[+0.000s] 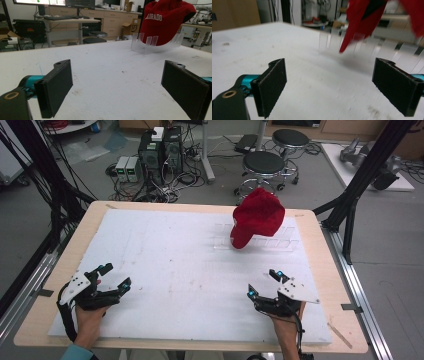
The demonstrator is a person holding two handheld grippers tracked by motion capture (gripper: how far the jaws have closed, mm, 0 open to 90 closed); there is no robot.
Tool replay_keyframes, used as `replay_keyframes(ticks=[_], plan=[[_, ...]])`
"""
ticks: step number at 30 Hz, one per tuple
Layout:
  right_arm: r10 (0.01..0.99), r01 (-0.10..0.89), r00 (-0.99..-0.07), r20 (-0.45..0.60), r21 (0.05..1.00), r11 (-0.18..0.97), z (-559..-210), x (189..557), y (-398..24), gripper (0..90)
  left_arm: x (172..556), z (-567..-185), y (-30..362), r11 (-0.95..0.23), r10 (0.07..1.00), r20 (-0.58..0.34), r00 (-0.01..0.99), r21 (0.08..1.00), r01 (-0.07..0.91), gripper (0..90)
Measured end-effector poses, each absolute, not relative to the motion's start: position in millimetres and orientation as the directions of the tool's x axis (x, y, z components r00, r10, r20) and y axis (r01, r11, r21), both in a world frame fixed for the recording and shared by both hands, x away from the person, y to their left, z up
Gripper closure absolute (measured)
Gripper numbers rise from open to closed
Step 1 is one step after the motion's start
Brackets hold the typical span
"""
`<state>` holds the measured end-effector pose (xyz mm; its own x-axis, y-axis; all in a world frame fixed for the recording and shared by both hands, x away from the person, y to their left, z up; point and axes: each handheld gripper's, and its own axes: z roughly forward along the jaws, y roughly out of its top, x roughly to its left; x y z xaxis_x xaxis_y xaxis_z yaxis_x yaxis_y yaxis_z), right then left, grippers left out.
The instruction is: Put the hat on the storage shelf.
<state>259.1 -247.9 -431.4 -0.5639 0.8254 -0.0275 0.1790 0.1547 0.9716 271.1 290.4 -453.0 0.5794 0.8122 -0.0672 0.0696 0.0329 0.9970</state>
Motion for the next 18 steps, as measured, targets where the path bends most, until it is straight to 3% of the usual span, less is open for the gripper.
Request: replay_keyframes(ticks=[9,11,14,18], plan=[[0.844,0.221,-0.536,-0.017,0.962,0.16,-437,262,-243,11.4,271,-453,292,0.049,0.814,-0.078,0.575,0.997,0.066,10.4],[0.855,0.155,-0.518,-0.03,0.98,0.128,-442,256,-245,11.4,271,-453,292,0.051,0.815,-0.082,0.574,0.996,0.069,10.3],[0.87,0.185,-0.493,-0.017,0.975,0.124,-449,254,-249,11.4,271,-453,293,0.057,0.815,-0.085,0.574,0.996,0.068,10.3],[0.874,0.15,-0.485,-0.026,0.982,0.113,-449,253,-250,11.4,270,-454,292,0.055,0.814,-0.082,0.574,0.996,0.064,10.3]])
